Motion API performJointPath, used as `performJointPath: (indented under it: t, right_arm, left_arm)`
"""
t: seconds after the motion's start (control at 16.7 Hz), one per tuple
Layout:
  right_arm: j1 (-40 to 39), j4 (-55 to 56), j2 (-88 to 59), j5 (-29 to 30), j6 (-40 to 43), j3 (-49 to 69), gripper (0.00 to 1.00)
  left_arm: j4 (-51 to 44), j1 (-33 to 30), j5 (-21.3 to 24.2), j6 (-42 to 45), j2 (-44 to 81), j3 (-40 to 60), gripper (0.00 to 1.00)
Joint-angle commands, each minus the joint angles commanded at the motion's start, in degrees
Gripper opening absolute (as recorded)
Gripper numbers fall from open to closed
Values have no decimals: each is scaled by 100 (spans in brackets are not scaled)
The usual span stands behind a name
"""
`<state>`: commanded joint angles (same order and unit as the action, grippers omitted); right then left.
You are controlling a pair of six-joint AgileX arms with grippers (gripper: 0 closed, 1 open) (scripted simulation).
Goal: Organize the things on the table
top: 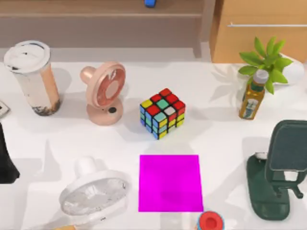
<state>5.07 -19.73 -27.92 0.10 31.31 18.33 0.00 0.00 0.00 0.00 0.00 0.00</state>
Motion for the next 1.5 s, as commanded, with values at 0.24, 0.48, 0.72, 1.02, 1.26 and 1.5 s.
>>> performJointPath:
  t: [0.24, 0.48, 0.72, 1.02, 1.26, 1.5]
  right_arm:
    - [291, -1141, -1616, 5, 1820, 1062, 100]
    - [568, -2240, -3173, 5, 3580, 2093, 100]
    - [803, -3172, -4496, 5, 5076, 2972, 100]
    - [993, -3922, -5560, 6, 6284, 3683, 100]
    - [1031, -4071, -5771, 7, 6522, 3824, 100]
    - [1005, -4040, -5760, 5, 6512, 3794, 100]
  left_arm:
    - [0, 0, 0, 0, 0, 0, 100]
    - [0, 0, 0, 0, 0, 0, 100]
    - [0, 0, 0, 0, 0, 0, 100]
    - [0, 0, 0, 0, 0, 0, 100]
    - [0, 0, 0, 0, 0, 0, 100]
    - [0, 0, 0, 0, 0, 0, 100]
